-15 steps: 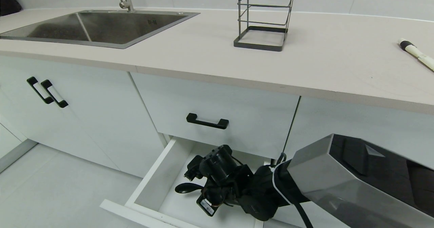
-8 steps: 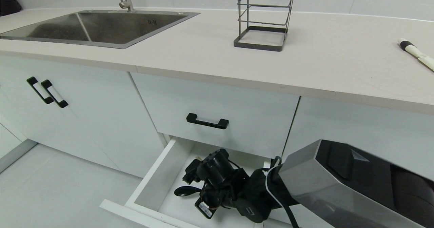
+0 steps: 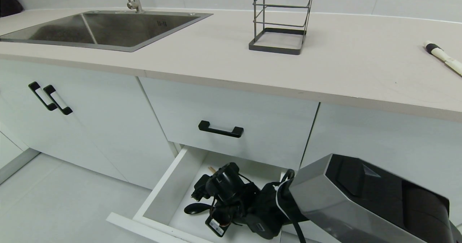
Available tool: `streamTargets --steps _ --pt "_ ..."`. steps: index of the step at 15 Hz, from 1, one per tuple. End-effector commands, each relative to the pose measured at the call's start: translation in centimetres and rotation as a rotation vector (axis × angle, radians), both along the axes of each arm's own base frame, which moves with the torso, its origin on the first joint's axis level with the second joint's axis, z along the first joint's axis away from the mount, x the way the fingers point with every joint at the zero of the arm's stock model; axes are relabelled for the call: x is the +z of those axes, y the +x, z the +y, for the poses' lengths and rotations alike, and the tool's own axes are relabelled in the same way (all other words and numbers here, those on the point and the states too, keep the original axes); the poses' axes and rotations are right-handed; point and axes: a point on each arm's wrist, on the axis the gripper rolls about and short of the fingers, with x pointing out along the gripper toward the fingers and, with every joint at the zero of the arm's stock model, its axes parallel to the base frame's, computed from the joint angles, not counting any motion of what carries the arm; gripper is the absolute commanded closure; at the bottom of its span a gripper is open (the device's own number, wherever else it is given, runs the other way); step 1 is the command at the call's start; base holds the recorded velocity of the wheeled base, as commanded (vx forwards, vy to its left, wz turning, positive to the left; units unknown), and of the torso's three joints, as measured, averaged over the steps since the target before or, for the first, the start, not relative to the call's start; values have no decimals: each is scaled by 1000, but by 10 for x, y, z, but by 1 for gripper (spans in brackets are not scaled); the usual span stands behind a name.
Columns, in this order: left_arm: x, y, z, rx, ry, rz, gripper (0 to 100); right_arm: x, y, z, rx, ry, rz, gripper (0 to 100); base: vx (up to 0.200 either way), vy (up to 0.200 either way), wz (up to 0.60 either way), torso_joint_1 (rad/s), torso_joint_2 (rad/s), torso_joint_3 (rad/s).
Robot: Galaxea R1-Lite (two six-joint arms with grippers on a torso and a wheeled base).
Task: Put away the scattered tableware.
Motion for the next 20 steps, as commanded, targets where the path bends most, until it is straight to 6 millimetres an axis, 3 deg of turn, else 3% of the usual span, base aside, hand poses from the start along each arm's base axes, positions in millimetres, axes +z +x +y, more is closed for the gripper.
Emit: streamTargets --steps 1,4,5,9,15,20 --pt "0 0 0 0 0 0 0 -2 -3 4 10 -7 7 100 0 0 0 0 0 0" --pt "0 0 0 0 0 0 0 -6 -6 6 19 -26 18 100 0 0 0 0 0 0" --pt "0 0 0 0 0 0 0 -7 -7 6 19 -30 21 0 0 0 0 0 0 0" --pt "0 0 0 -1 0 0 0 -1 -6 7 24 -18 9 0 0 0 0 0 0 0" --pt "0 0 0 0 0 0 0 53 -26 15 96 48 -76 0 0 0 0 0 0 0" --pt "0 0 0 0 0 0 0 101 -47 -4 133 85 -126 0 0 0 0 0 0 0"
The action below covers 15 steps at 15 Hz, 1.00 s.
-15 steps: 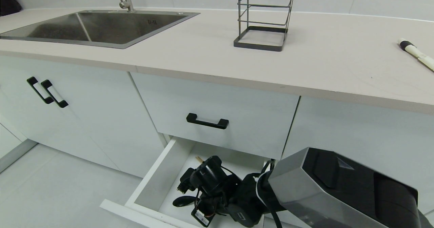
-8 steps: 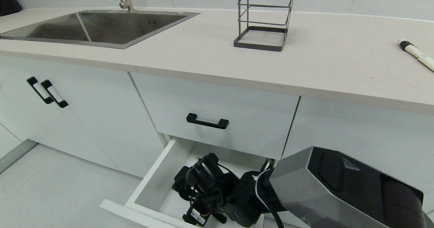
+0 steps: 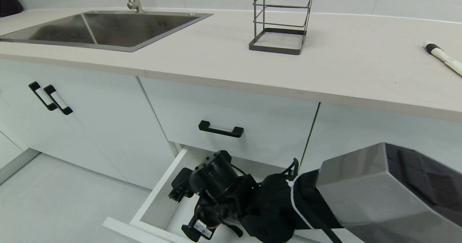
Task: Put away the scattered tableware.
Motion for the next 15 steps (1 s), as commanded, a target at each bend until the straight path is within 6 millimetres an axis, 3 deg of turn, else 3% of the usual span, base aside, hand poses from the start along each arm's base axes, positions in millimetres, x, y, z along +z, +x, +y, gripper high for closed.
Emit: streamTargets --steps 1,5,8,9,13,15 --pt "0 0 0 1 0 0 0 36 -10 -17 3 49 -31 0 0 0 0 0 0 0" --pt "0 0 0 1 0 0 0 75 -43 -43 41 93 -54 0 0 0 0 0 0 0" --pt "0 0 0 1 0 0 0 92 -55 -70 36 153 -86 0 0 0 0 0 0 0" --pt "0 0 0 1 0 0 0 96 -62 -89 29 167 -93 0 0 0 0 0 0 0" --pt "0 0 0 1 0 0 0 91 -93 -145 28 143 -79 0 0 0 0 0 0 0" --pt "0 0 0 1 0 0 0 73 -114 -184 30 145 -79 0 0 0 0 0 0 0"
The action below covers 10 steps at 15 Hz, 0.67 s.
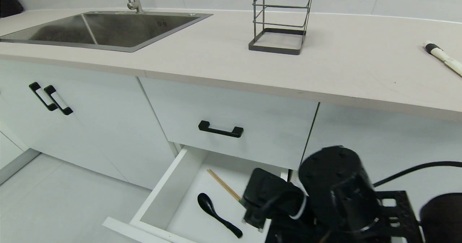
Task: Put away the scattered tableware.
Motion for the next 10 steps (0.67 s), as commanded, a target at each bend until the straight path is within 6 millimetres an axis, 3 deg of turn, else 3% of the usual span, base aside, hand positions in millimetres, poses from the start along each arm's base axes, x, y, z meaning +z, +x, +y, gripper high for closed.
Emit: streamTargets --steps 1,5,6,7,10 --pt "0 0 0 1 0 0 0 -7 -30 -65 -17 55 -30 0 0 0 0 0 0 0" --pt "0 0 0 1 0 0 0 -13 -41 -151 -173 97 -63 0 0 0 0 0 0 0" --pt "0 0 0 1 0 0 0 -17 -53 -182 -236 83 -133 0 0 0 0 0 0 0" --pt "0 0 0 1 0 0 0 -17 -64 -202 -271 90 -198 0 0 0 0 0 0 0" --pt "0 0 0 1 0 0 0 -7 -110 -244 -435 193 -503 0 0 0 0 0 0 0"
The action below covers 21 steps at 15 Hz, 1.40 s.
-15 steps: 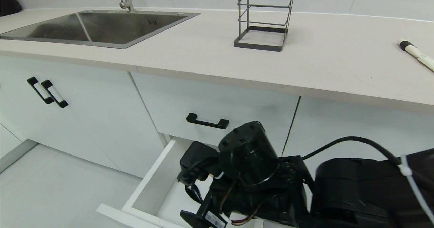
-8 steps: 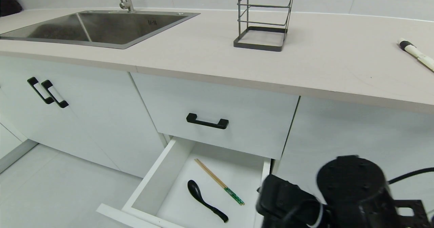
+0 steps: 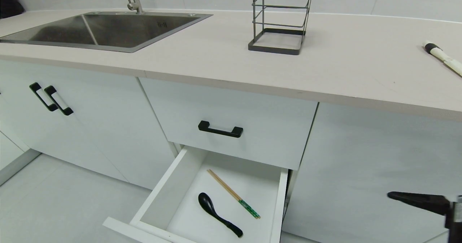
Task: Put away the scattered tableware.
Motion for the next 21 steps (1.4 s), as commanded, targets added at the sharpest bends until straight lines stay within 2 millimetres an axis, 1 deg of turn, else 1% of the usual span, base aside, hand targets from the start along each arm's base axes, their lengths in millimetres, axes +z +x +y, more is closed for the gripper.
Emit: streamTargets --steps 1,2,3,4,5,6,7,9,10,11,12,13,15,17,18,19,20,21 --pt "0 0 0 1 0 0 0 7 -66 -53 -263 95 -406 0 0 0 0 0 0 0" --pt "0 0 0 1 0 0 0 5 -85 -58 -348 116 -520 0 0 0 0 0 0 0" --pt "0 0 0 1 0 0 0 1 -100 -58 -398 129 -590 0 0 0 0 0 0 0" --pt "0 0 0 1 0 0 0 -3 -110 -58 -428 147 -611 0 0 0 0 0 0 0" --pt "0 0 0 1 0 0 0 -4 -114 -57 -440 166 -613 0 0 0 0 0 0 0" --pt "0 0 0 1 0 0 0 -11 -122 -57 -453 245 -609 0 0 0 0 0 0 0" --pt "0 0 0 1 0 0 0 -16 -125 -57 -467 287 -602 0 0 0 0 0 0 0" --pt "0 0 0 1 0 -2 0 -26 -121 -59 -581 403 -536 0 0 0 0 0 0 0" --pt "0 0 0 -1 1 -1 0 -41 -114 -61 -653 451 -470 0 0 0 0 0 0 0" --pt "0 0 0 1 -2 0 0 -56 -108 -61 -694 465 -414 0 0 0 0 0 0 0" --pt "0 0 0 1 -2 0 0 -57 -108 -61 -698 466 -409 0 0 0 0 0 0 0" --pt "0 0 0 -1 1 0 0 -68 -106 -61 -732 466 -292 0 0 0 0 0 0 0" --pt "0 0 0 -1 4 0 0 -80 -106 -61 -755 428 -165 0 0 0 0 0 0 0" --pt "0 0 0 -1 7 0 0 -79 -106 -61 -740 434 -187 0 0 0 0 0 0 0" --pt "4 0 0 -7 4 -29 0 -79 -106 -61 -741 438 -186 0 0 0 0 0 0 0" --pt "17 -3 -1 -22 1 -109 0 -79 -106 -61 -741 439 -185 0 0 0 0 0 0 0" --pt "43 -9 -2 -83 0 -185 0 -79 -106 -61 -739 440 -185 0 0 0 0 0 0 0" --pt "62 -8 -3 -139 2 -142 0 -79 -106 -61 -739 440 -185 0 0 0 0 0 0 0"
